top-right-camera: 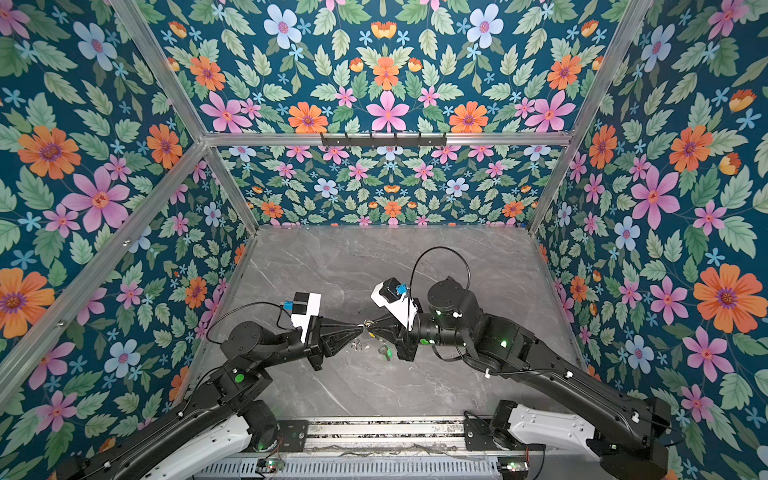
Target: Remove the keys from the keyring
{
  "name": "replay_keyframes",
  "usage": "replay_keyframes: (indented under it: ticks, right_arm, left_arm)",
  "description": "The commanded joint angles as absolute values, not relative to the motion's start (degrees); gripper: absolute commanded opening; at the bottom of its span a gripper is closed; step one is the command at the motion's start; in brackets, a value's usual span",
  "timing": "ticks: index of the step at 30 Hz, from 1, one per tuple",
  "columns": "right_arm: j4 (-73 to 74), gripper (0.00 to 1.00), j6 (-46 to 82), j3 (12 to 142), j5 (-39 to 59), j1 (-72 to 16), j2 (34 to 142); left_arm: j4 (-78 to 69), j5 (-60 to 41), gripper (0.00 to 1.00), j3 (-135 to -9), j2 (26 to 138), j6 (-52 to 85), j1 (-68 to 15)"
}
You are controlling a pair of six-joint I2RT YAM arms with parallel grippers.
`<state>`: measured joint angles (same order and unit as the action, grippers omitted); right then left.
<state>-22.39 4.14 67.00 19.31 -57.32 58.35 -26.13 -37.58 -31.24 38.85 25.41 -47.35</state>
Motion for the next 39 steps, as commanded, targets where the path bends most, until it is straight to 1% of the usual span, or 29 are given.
replay_keyframes:
  ticks: [1, 16, 22, 23, 28, 31, 34, 37, 39]
  right_arm:
    - [-21.83, 0.0, 4.96, 66.5, 19.51, -57.39, 58.27]
    - [-20.55, 0.0, 8.35, 65.08, 20.03, -57.35, 57.66]
    - [-19.29, 0.0, 8.26, 65.73, 19.25, -57.38, 57.61]
    - [-19.04, 0.0, 8.26, 65.8, 19.1, -57.38, 57.7]
    - [-18.79, 0.0, 7.5, 66.48, 18.36, -57.37, 58.26]
    - [-19.94, 0.0, 6.28, 67.35, 19.41, -57.3, 58.88]
    - [-20.74, 0.0, 5.7, 67.76, 21.4, -56.22, 59.24]
    - [-20.95, 0.0, 5.76, 68.02, 22.99, -55.21, 59.39]
    - [-20.85, 0.0, 5.77, 68.11, 23.36, -55.2, 59.5]
  left_arm:
    - [-29.88, -37.02, 0.0, -31.99, 38.59, 26.16, -47.37]
    - [-29.27, -35.44, 0.0, -34.52, 39.22, 28.04, -47.37]
    - [-31.31, -37.7, 0.0, -33.95, 40.38, 29.6, -47.37]
    - [-32.03, -38.53, 0.04, -33.86, 40.72, 30.0, -47.37]
    - [-34.98, -40.64, 0.14, -33.05, 41.66, 32.07, -47.37]
    - [-35.4, -41.51, 0.18, -32.94, 41.23, 32.36, -47.41]
    - [-34.79, -41.87, 0.2, -32.96, 40.71, 32.19, -47.37]
    - [-33.09, -41.34, 0.2, -33.13, 40.61, 31.89, -47.37]
    - [-32.39, -40.9, 0.14, -33.22, 40.68, 31.73, -47.37]
